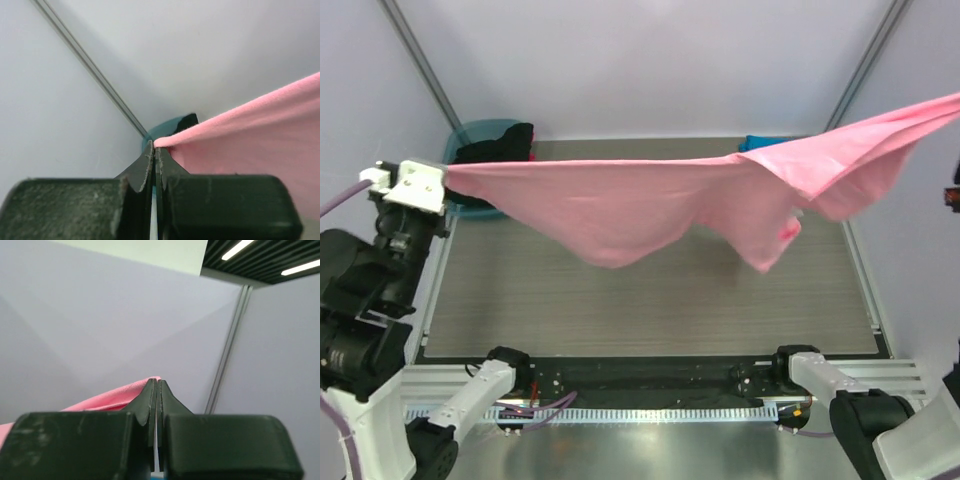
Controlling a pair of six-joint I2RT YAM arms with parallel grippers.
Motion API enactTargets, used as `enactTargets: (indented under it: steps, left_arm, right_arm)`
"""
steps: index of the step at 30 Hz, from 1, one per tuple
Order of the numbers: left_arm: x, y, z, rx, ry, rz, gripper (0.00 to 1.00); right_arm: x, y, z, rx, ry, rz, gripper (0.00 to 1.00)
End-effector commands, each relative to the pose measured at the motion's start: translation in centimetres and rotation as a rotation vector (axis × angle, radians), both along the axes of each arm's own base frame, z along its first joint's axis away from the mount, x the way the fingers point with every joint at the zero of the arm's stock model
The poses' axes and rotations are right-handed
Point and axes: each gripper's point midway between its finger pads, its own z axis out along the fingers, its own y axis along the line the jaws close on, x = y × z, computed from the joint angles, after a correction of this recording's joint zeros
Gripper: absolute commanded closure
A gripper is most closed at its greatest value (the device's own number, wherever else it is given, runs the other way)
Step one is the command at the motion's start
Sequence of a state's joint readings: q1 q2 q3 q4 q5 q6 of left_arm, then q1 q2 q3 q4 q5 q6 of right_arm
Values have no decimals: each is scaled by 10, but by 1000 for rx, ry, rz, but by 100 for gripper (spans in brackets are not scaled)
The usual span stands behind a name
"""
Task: Fold and stack the t-shirts
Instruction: Flatten the tshirt out
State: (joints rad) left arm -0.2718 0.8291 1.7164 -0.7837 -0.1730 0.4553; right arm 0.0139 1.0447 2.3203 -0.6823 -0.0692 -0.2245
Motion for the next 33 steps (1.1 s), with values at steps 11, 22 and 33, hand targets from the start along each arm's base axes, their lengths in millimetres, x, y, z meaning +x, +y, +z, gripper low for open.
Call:
enactTargets:
  steps: [11, 22, 33]
  left_arm:
    - [49, 4, 21, 80, -14, 85, 100]
    - [168, -39, -190, 191, 389, -5, 100]
    - [318, -65, -292, 275, 566, -25, 100]
  right_arm:
    - [76, -24, -16, -156, 47, -198, 99]
    - [250, 3, -227, -172, 507, 7, 99]
    - [415, -2, -376, -257, 761, -11, 99]
